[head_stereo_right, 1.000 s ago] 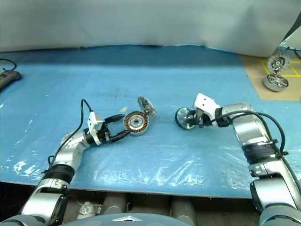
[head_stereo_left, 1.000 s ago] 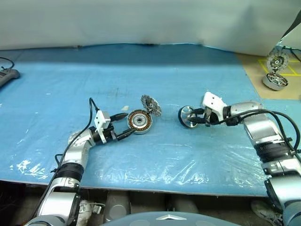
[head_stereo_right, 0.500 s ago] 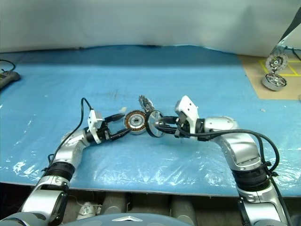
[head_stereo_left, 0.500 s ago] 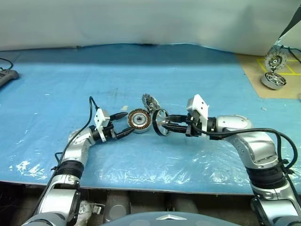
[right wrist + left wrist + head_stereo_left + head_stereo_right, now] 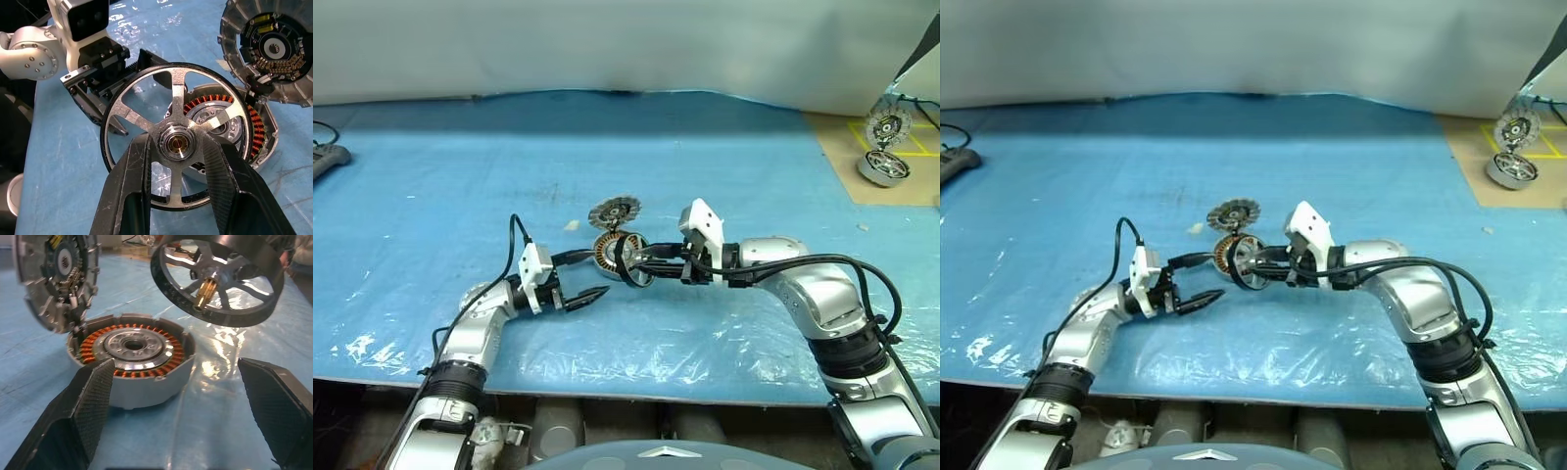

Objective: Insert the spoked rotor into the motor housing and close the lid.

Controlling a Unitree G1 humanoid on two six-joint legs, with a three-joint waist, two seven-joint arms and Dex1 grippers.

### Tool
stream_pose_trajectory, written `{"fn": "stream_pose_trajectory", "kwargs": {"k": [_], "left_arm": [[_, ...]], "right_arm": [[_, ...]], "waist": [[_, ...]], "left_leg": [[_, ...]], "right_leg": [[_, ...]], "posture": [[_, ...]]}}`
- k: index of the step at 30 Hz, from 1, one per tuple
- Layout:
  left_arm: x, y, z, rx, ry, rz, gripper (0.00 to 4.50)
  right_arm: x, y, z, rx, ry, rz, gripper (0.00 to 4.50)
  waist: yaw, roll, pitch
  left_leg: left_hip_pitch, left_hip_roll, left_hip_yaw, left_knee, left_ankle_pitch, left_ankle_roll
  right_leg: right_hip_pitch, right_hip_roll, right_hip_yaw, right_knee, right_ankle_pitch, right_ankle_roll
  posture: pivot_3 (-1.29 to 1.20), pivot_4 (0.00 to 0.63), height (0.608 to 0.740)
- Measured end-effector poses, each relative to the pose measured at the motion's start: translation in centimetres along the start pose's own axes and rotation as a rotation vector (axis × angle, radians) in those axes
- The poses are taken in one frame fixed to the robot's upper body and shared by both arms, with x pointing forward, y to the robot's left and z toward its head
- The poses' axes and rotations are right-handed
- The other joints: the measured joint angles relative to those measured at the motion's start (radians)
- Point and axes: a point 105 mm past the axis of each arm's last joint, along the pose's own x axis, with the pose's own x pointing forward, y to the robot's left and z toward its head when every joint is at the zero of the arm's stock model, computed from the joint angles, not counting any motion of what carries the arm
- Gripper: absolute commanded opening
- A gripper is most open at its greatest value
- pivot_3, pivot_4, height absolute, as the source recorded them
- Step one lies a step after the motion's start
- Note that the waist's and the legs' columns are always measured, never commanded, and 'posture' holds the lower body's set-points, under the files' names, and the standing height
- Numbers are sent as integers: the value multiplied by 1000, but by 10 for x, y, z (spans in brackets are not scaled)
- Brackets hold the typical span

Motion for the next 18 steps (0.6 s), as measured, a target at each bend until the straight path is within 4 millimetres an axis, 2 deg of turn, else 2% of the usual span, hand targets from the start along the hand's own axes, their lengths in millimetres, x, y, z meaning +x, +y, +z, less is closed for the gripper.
{"fn": "stream_pose_trajectory", "kwargs": {"k": [8,13,18], "left_arm": [[1,19,-11,-42,33,47,4333],[1,18,-16,-38,37,45,4333],[3,16,-16,-29,32,39,4333]], "right_arm": [[-2,-13,17,-37,-39,-24,1185],[0,-15,21,-38,-53,-20,1185],[14,-15,15,2,-71,-2,1185]], "waist": [[1,0,0],[1,0,0],[1,0,0]], "left_leg": [[0,0,0,3,0,0],[0,0,0,3,0,0],[0,0,-1,4,0,0]], "right_leg": [[0,0,0,3,0,0],[0,0,0,3,0,0],[0,0,0,4,0,0]], "posture": [[0,150,740],[0,150,740],[0,150,740]]}}
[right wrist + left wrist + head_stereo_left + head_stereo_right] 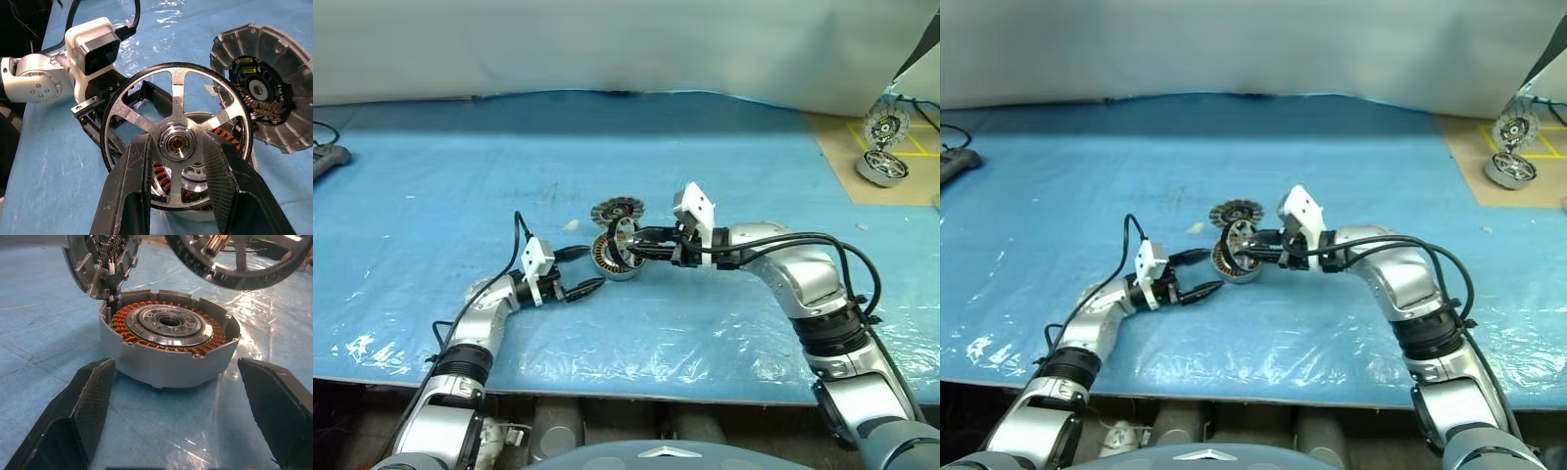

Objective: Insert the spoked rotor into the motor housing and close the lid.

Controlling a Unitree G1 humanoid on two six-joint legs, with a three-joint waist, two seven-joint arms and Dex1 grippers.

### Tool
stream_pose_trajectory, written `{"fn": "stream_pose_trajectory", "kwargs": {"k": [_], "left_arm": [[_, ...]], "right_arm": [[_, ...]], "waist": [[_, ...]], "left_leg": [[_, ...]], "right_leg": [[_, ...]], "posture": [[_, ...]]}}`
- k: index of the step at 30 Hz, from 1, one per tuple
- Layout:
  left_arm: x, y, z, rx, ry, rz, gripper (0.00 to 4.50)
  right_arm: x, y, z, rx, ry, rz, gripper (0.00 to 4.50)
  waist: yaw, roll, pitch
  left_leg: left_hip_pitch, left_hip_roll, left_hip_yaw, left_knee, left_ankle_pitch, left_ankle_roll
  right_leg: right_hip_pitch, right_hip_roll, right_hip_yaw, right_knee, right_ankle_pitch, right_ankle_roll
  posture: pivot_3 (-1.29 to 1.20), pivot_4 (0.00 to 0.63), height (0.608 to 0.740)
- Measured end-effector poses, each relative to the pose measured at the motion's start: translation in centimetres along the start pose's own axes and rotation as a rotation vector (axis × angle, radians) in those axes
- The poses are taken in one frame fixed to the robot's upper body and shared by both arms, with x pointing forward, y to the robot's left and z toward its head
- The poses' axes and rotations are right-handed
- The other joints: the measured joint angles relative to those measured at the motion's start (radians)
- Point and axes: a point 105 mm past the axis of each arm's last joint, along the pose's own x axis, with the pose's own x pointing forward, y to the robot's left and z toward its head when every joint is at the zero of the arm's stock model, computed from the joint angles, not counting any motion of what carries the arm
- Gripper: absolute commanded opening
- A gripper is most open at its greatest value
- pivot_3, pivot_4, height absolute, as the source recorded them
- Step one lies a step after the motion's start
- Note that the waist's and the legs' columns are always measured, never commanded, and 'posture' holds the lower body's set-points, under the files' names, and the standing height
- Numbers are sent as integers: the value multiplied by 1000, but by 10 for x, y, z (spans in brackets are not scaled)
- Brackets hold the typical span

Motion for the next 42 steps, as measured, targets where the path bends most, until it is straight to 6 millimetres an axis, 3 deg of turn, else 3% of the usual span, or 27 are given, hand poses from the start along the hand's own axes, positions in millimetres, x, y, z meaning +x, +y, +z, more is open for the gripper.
{"fn": "stream_pose_trajectory", "kwargs": {"k": [11,24,41,42], "left_arm": [[2,2,1,1,-2,1,4333],[2,1,0,1,1,-7,4333],[1,-2,-1,1,2,-11,4333],[1,-2,-1,1,2,-12,4333]], "right_arm": [[10,-14,-12,-33,33,-52,1185],[12,-17,-4,-141,84,-12,1185],[18,-19,-10,-253,140,20,1185],[18,-20,-9,-261,144,11,1535]], "waist": [[0,0,0],[0,0,0],[0,0,0],[0,0,0]], "left_leg": [[0,0,0,0,0,0],[0,0,0,1,0,0],[2,1,0,2,0,0],[1,1,0,2,0,0]], "right_leg": [[0,0,0,0,0,0],[0,0,-1,0,0,0],[2,0,0,2,0,-1],[2,0,0,2,0,-1]], "posture": [[0,150,740],[0,150,740],[0,150,740],[0,150,740]]}}
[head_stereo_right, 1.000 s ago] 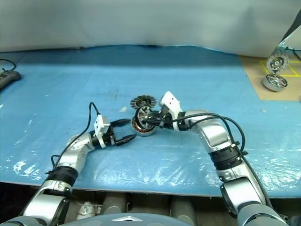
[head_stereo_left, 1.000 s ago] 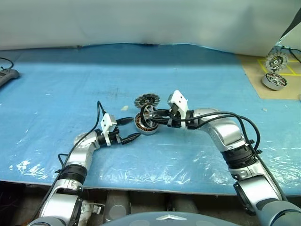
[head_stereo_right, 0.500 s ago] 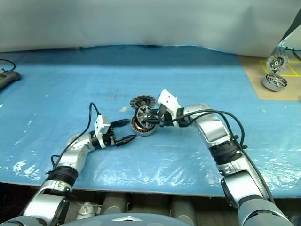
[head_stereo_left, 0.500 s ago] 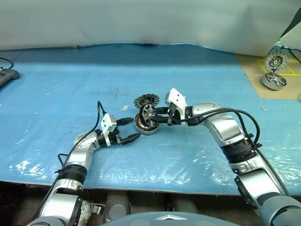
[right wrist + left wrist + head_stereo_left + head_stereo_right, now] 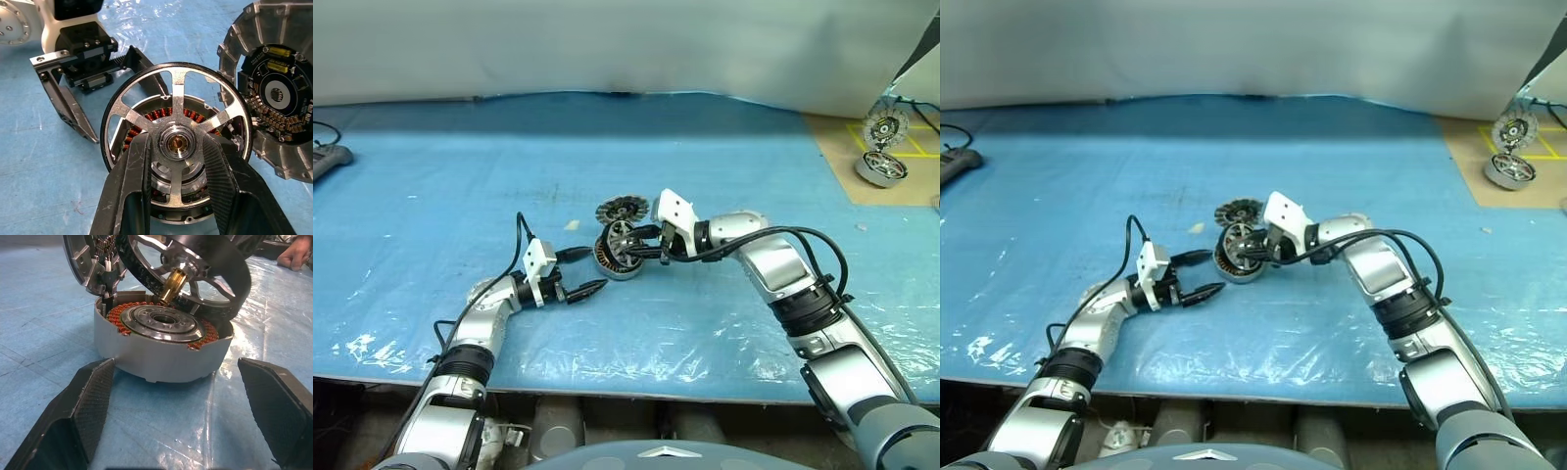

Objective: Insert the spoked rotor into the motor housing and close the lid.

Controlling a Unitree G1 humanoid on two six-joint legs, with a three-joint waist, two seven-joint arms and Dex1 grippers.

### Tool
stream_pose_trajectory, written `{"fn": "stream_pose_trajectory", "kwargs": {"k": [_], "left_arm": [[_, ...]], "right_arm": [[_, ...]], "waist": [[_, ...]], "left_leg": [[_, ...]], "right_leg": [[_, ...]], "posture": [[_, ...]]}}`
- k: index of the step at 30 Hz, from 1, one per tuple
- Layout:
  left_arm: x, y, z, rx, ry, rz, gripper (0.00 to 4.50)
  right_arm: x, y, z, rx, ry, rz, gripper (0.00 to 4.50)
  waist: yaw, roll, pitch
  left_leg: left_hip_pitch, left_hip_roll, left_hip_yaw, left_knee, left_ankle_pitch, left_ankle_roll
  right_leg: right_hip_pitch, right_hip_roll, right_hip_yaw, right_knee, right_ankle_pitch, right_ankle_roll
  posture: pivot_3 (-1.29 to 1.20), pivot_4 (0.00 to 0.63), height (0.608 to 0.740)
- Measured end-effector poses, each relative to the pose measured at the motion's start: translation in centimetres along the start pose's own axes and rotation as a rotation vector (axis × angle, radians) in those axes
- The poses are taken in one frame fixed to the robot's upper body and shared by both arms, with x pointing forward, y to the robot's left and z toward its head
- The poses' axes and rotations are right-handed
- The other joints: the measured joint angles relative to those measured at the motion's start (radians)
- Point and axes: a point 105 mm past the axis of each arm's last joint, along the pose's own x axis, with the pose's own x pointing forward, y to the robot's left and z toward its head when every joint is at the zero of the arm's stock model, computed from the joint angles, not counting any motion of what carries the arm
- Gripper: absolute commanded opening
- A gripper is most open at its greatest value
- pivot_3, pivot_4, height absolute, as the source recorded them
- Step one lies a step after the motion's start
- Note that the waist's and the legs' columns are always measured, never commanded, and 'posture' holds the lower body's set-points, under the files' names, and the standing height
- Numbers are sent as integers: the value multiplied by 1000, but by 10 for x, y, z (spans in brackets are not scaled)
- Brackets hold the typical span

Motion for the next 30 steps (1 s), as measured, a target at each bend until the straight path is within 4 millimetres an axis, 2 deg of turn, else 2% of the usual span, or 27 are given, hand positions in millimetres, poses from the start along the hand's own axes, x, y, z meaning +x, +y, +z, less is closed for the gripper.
{"fn": "stream_pose_trajectory", "kwargs": {"k": [7,9,15,19,23,30], "left_arm": [[0,0,0,-1,-2,-1,4333],[0,0,0,-1,-2,0,4333],[0,0,0,-3,-2,1,4333],[0,1,1,-10,-6,4,4333],[1,2,1,-21,-4,4,4333],[1,8,2,-24,-4,23,4333]], "right_arm": [[0,0,-9,8,37,9,3936],[0,1,-9,9,35,15,4461],[-1,1,-8,40,27,21,4461],[-3,0,16,136,-101,25,4461],[-6,1,32,173,-151,35,4461],[6,3,21,235,-67,-10,4461]], "waist": [[0,0,0],[0,0,0],[0,0,0],[1,0,0],[1,0,0],[1,0,0]], "left_leg": [[-1,0,0,0,0,0],[-1,0,0,0,0,0],[-1,0,0,0,0,0],[-1,0,0,0,0,0],[-1,0,0,0,0,0],[-1,0,0,-1,0,0]], "right_leg": [[-1,0,0,0,0,0],[-1,0,0,0,0,0],[-1,0,0,0,0,0],[-1,0,0,0,0,0],[-1,0,0,0,0,0],[-1,0,0,0,0,0]], "posture": [[0,150,740],[0,150,740],[0,150,740],[0,150,740],[0,150,740],[0,150,740]]}}
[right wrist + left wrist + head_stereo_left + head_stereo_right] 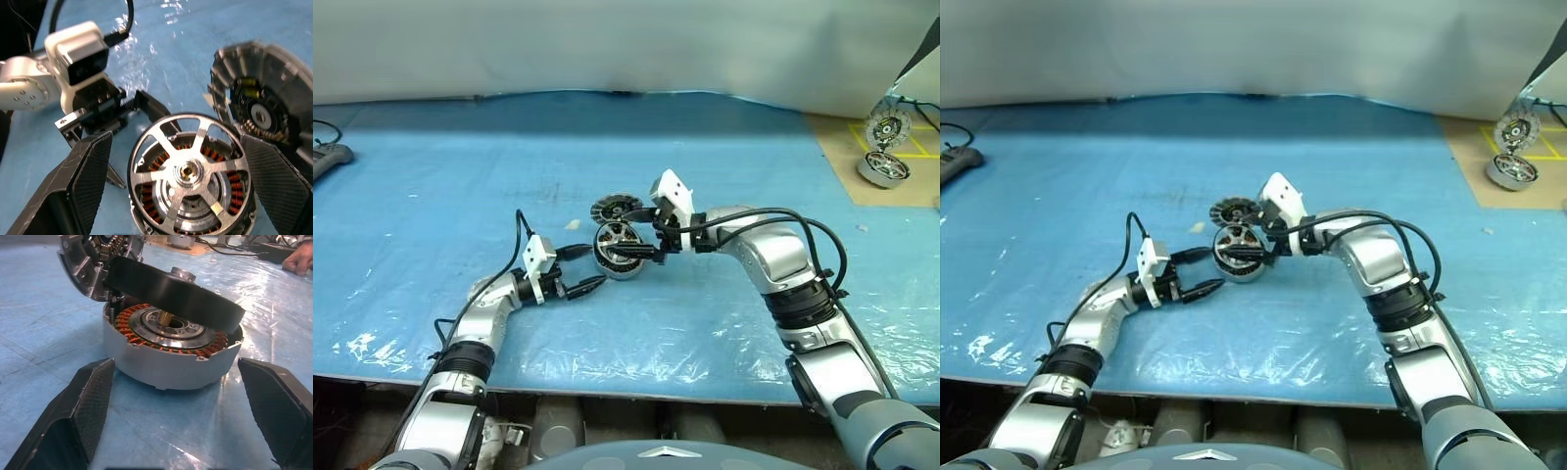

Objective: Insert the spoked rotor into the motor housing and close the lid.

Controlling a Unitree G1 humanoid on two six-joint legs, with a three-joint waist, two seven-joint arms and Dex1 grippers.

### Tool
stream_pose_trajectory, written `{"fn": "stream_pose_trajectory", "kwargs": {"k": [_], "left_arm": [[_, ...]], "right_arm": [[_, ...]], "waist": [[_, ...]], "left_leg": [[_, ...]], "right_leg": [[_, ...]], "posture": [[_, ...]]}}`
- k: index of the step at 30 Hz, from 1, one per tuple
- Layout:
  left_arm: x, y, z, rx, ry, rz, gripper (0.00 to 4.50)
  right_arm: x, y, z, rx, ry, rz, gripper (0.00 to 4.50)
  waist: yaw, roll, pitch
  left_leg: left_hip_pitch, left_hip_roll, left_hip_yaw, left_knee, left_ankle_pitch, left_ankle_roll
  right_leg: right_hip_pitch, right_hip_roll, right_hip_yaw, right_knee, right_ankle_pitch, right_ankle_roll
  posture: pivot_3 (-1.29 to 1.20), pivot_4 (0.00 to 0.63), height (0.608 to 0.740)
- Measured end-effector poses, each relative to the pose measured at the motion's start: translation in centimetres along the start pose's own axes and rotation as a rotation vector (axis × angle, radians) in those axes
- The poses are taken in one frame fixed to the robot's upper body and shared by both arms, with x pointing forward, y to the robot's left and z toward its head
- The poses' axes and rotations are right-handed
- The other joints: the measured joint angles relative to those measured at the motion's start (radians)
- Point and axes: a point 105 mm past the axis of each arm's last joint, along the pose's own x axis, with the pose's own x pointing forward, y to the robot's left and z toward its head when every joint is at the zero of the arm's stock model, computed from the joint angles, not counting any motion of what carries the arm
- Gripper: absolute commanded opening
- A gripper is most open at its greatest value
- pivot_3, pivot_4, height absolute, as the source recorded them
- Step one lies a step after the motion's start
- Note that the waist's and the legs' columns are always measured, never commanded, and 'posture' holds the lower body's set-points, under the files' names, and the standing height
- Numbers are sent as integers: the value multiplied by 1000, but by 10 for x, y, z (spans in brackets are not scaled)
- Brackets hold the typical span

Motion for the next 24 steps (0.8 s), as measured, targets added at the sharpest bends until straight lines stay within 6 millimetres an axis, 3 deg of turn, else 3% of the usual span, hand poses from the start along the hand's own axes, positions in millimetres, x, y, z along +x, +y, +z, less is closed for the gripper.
{"fn": "stream_pose_trajectory", "kwargs": {"k": [12,17,20,24], "left_arm": [[-2,2,1,-1,-3,9,4333],[-2,2,1,1,-3,9,4333],[-2,2,1,2,-4,9,4333],[-2,2,1,3,-5,8,4333]], "right_arm": [[0,-8,-13,10,66,-58,4461],[-1,-1,-9,7,62,-36,4461],[1,2,-8,10,58,-27,3890],[4,4,-8,22,54,-21,2490]], "waist": [[0,0,0],[0,0,0],[0,0,0],[0,0,0]], "left_leg": [[0,0,0,-1,0,0],[0,0,0,-1,0,0],[0,0,0,-1,0,0],[0,0,0,-1,0,0]], "right_leg": [[0,0,0,-1,0,0],[0,0,0,-1,0,0],[0,0,0,-1,0,0],[0,0,0,-1,0,0]], "posture": [[0,150,740],[0,150,740],[0,150,740],[0,150,740]]}}
